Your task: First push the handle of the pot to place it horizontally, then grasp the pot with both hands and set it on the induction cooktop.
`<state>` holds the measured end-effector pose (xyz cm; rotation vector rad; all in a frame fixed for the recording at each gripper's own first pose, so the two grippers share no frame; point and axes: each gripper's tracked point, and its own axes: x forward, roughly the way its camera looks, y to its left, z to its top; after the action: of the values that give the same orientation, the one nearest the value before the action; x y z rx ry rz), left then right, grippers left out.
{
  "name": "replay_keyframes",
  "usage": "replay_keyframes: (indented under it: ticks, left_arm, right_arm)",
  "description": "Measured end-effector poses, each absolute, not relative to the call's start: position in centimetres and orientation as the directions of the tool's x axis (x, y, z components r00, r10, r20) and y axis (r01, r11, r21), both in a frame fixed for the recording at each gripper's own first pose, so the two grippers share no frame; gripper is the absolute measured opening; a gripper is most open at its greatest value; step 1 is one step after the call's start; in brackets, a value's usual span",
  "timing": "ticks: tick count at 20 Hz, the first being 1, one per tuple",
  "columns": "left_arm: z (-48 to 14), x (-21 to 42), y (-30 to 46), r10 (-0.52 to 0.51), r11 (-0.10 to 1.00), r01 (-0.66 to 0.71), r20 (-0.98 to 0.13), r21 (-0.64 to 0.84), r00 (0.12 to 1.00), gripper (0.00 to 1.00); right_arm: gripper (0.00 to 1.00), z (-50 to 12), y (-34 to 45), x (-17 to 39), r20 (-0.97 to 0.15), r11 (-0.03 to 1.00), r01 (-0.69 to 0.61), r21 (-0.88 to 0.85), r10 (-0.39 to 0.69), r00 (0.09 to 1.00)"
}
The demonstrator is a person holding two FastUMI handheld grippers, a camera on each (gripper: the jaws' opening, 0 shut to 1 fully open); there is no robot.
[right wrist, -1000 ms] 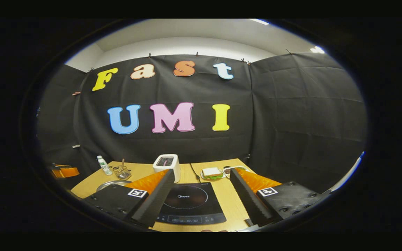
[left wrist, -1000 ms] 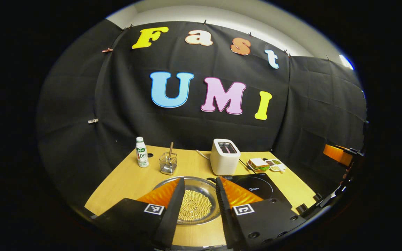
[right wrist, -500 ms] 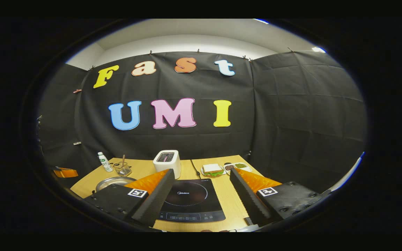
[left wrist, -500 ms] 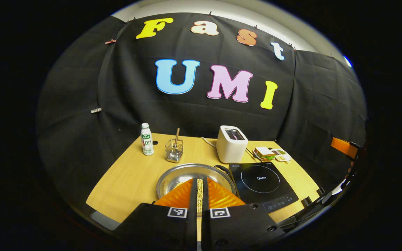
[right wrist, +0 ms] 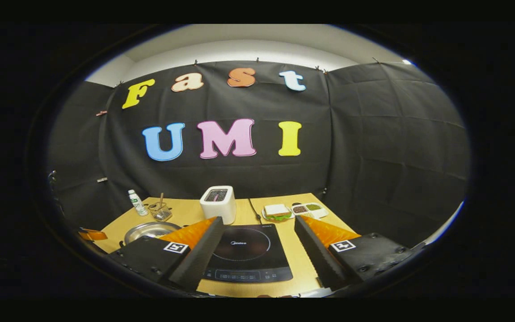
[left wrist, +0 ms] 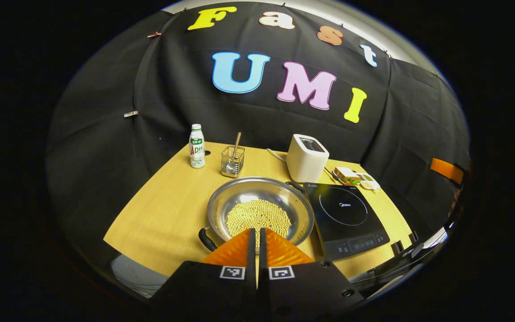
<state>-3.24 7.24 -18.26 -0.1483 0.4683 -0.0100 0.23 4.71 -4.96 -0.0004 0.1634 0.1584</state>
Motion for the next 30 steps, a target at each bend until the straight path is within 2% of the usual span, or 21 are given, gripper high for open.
replay_keyframes:
  ticks: [6, 12, 15, 16, 17, 18, 23, 30]
  left_arm:
    - [-22.1, -2.6, 7.5, -0.069, 0.986, -0.023, -0.533, -0.163, 0.843, 0.05]
    - [-25.1, -2.4, 6.9, -0.037, 0.958, -0.152, -0.631, -0.243, 0.775, 0.05]
    - [-26.4, -2.3, 6.5, -0.028, 0.959, -0.168, -0.668, -0.227, 0.743, 0.05]
    - [-26.8, -2.0, 6.3, -0.040, 0.963, -0.152, -0.676, -0.223, 0.735, 0.05]
    - [-27.4, -1.9, 6.2, -0.050, 0.969, -0.133, -0.689, -0.210, 0.723, 0.05]
    - [-28.0, -1.8, 6.4, -0.052, 0.976, -0.114, -0.705, -0.187, 0.707, 0.05]
    - [-30.8, -1.0, 8.2, -0.101, 0.993, 0.022, -0.769, -0.112, 0.631, 0.05]
    - [-33.0, -0.4, 9.7, -0.192, 0.978, 0.178, -0.819, -0.111, 0.541, 0.05]
  right_arm:
    - [0.99, -6.3, 5.2, 1.8, -0.200, 0.975, -0.222, 0.008, 0.219, 0.955]
    - [0.99, -8.5, 4.6, 3.7, -0.246, 0.947, -0.320, 0.006, 0.312, 0.918]
    - [0.99, -9.8, 4.4, 4.3, -0.271, 0.936, -0.352, 0.016, 0.343, 0.899]
    - [0.99, -10.1, 4.2, 4.5, -0.286, 0.937, -0.350, 0.008, 0.338, 0.897]
    - [0.94, -10.3, 4.0, 4.5, -0.288, 0.939, -0.343, 0.004, 0.330, 0.899]
    - [0.98, -10.0, 4.1, 4.7, -0.280, 0.944, -0.331, 0.008, 0.319, 0.905]
    - [0.99, -10.4, 5.6, 3.7, -0.282, 0.970, -0.243, 0.008, 0.235, 0.930]
    - [0.99, -11.0, 8.0, 1.1, -0.288, 0.992, -0.125, 0.021, 0.126, 0.949]
